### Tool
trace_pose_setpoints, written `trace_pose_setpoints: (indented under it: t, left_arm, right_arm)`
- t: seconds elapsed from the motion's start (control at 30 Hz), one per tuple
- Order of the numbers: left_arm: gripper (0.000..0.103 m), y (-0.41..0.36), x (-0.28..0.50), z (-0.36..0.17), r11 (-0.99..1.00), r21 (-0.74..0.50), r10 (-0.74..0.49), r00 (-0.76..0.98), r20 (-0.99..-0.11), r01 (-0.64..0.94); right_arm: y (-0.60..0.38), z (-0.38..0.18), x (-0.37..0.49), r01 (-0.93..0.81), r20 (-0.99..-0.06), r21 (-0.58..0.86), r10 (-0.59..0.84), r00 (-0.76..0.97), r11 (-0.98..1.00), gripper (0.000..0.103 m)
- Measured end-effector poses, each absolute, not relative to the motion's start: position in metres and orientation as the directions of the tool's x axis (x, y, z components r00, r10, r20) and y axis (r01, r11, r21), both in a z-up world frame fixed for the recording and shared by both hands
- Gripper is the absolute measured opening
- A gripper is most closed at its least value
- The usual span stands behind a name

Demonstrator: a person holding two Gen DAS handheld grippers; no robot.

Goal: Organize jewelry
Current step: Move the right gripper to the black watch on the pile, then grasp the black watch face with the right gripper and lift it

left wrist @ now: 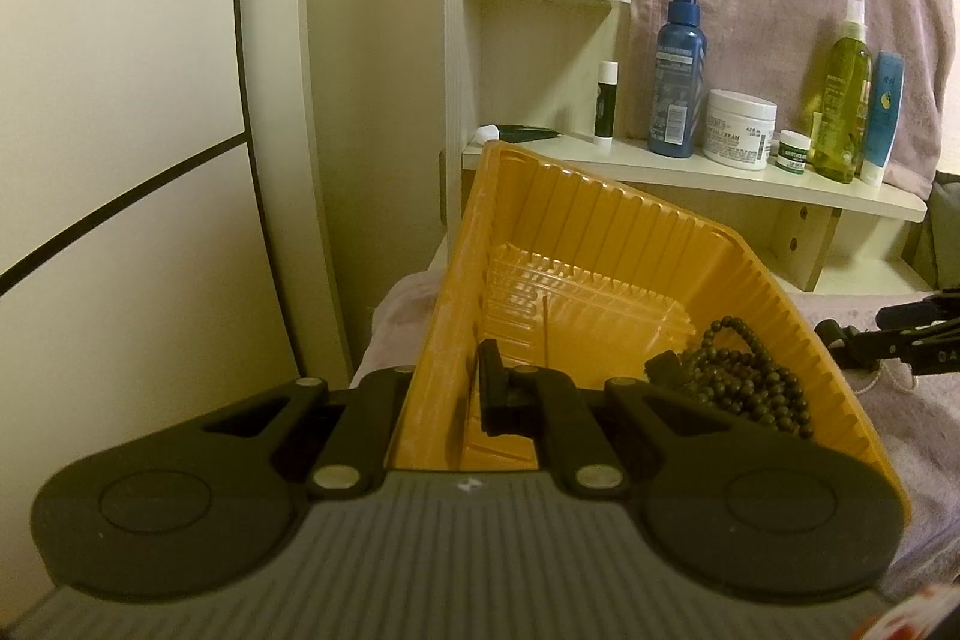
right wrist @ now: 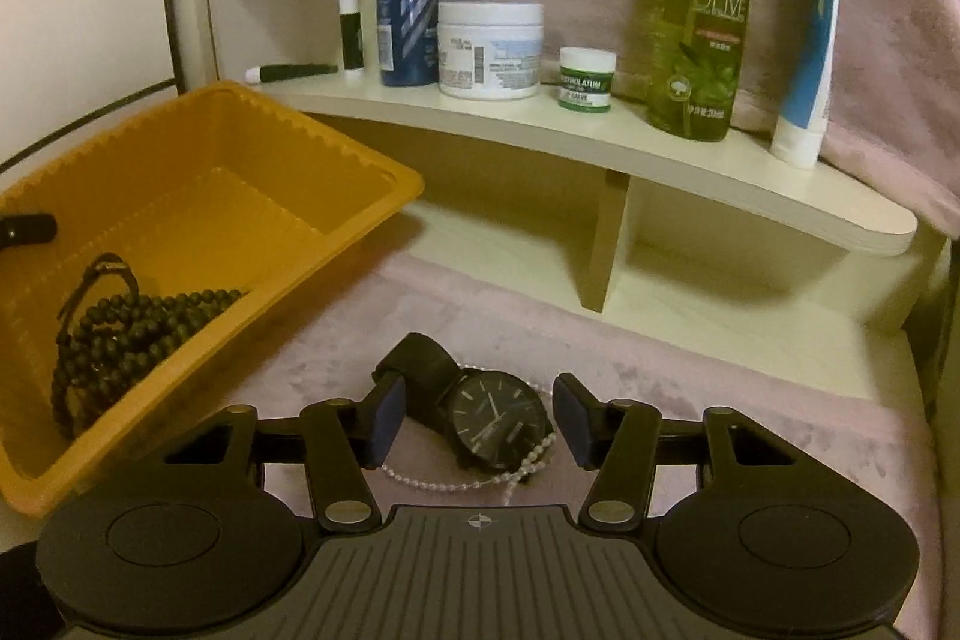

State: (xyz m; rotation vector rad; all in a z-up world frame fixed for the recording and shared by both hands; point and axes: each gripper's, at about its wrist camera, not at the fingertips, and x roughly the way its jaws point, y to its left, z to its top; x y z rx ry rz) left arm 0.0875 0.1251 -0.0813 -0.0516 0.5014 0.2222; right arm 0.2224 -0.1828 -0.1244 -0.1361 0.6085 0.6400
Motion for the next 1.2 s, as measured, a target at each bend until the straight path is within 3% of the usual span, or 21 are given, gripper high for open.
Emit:
trace_pose_setpoints:
  t: [0.37, 0.53, 0.67, 1.2]
  left_arm:
    - [0.008, 0.125, 0.089, -0.083, 0.974, 0.008, 0.202, 0.851, -0.485, -0.226]
    - [0.008, 0.125, 0.089, -0.083, 0.974, 0.009, 0.203, 0.851, -0.484, -0.228]
    - [0.008, 0.125, 0.089, -0.083, 0.974, 0.013, 0.205, 0.850, -0.485, -0.228]
    - [0.008, 0.125, 0.089, -0.082, 0.974, 0.014, 0.205, 0.850, -0.485, -0.227]
  right_arm:
    - [-0.186, -0.146, 0.245, -0.696, -0.607, 0.051, 0.576, 0.547, 0.716, 0.056]
    - [-0.185, -0.148, 0.249, -0.723, -0.591, 0.054, 0.606, 0.533, 0.689, 0.056]
    - [-0.184, -0.148, 0.246, -0.720, -0.582, 0.044, 0.604, 0.545, 0.692, 0.048]
    - [-0.192, -0.120, 0.217, -0.632, -0.485, 0.145, 0.612, 0.625, 0.761, 0.046]
